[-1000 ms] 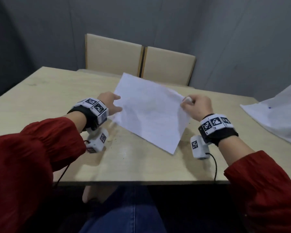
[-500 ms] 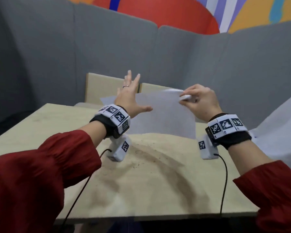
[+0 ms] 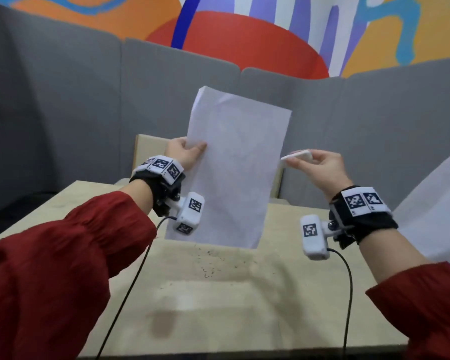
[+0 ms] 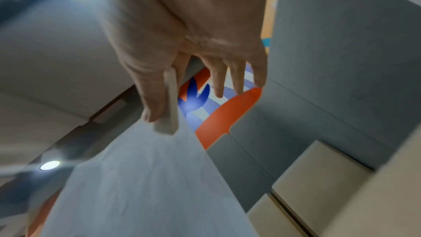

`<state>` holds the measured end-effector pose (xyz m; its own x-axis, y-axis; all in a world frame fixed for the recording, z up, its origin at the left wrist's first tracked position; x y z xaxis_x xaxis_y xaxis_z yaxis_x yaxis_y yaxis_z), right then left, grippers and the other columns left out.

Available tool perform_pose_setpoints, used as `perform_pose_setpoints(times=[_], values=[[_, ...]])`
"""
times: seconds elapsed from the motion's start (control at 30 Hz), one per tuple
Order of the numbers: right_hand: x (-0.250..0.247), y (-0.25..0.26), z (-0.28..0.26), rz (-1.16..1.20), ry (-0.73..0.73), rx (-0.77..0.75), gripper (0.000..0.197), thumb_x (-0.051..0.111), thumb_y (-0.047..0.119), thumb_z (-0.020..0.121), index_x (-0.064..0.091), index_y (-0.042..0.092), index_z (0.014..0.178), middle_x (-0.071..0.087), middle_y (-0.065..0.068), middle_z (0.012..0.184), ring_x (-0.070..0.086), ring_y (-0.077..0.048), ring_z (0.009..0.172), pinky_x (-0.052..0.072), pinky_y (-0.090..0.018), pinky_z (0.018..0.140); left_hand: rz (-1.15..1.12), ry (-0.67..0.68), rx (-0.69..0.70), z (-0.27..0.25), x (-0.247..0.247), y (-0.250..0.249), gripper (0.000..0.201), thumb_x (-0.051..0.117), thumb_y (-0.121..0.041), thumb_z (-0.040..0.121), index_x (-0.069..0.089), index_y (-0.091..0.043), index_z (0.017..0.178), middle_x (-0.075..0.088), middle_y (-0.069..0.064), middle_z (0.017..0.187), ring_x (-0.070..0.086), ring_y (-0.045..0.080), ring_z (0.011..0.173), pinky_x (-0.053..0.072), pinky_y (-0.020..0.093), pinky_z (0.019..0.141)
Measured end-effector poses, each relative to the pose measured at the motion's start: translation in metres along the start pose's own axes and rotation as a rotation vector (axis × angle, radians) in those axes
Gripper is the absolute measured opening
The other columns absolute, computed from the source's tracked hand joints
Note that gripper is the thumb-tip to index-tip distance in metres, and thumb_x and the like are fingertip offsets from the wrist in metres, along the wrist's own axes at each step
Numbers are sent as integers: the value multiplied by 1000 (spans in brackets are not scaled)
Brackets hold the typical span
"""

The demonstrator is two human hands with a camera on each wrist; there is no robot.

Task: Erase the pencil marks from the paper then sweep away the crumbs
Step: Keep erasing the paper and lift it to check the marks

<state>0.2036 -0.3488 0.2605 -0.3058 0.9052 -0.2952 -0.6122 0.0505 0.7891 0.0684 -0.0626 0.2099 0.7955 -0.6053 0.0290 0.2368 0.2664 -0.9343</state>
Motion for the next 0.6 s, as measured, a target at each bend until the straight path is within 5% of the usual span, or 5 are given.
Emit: perform_pose_setpoints(times=[0.13, 0.27, 0.37, 0.43, 0.6], values=[[30, -25, -10, 21, 188, 151, 17, 77, 18, 79, 75, 7, 92, 72, 10, 73, 58, 7, 66, 39, -8, 60, -191, 69, -52, -8, 3, 3, 4, 69, -6, 87, 66, -6, 85, 68, 2, 78, 64, 17, 69, 55, 40, 83], [54, -43, -20, 141, 279, 277, 14, 77, 16, 78, 73, 9, 90, 71, -9, 88, 64, -20, 86, 54, -36, 85, -282, 110, -82, -19, 1, 6, 19, 72, 6, 79, 66, 3, 96, 73, 4, 81, 70, 16, 69, 60, 34, 74], [64, -40, -22, 129, 319, 226, 15, 76, 6, 76, 71, 2, 89, 70, -9, 79, 66, -17, 73, 56, -32, 81, -190, 57, -61, -21, -11, 0, 51, 90, -6, 61, 69, 3, 107, 74, 11, 98, 71, 21, 89, 58, 35, 80], [70, -36, -24, 60, 374, 172, 15, 78, 5, 74, 73, 3, 88, 71, -5, 75, 65, -16, 72, 56, -30, 80, -92, 3, -32, -21, -17, -9, 56, 95, -20, 55, 72, -4, 103, 74, 6, 96, 72, 17, 87, 58, 30, 77], [66, -43, -26, -70, 435, 134, 13, 77, 7, 76, 73, 9, 88, 69, -11, 84, 63, -17, 79, 50, -29, 80, -98, -62, 39, -13, -29, -36, 25, 90, -27, 65, 72, -12, 75, 73, -4, 69, 69, 10, 63, 56, 26, 59]])
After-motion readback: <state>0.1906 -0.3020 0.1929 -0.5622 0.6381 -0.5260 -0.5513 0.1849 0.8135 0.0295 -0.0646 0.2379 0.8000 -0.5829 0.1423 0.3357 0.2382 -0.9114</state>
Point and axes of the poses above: each hand's wrist, its own z-axis towards the middle knuckle, its own x-axis out of the palm, y = z × x, the point moved 8 cm from there along z, towards the middle knuckle
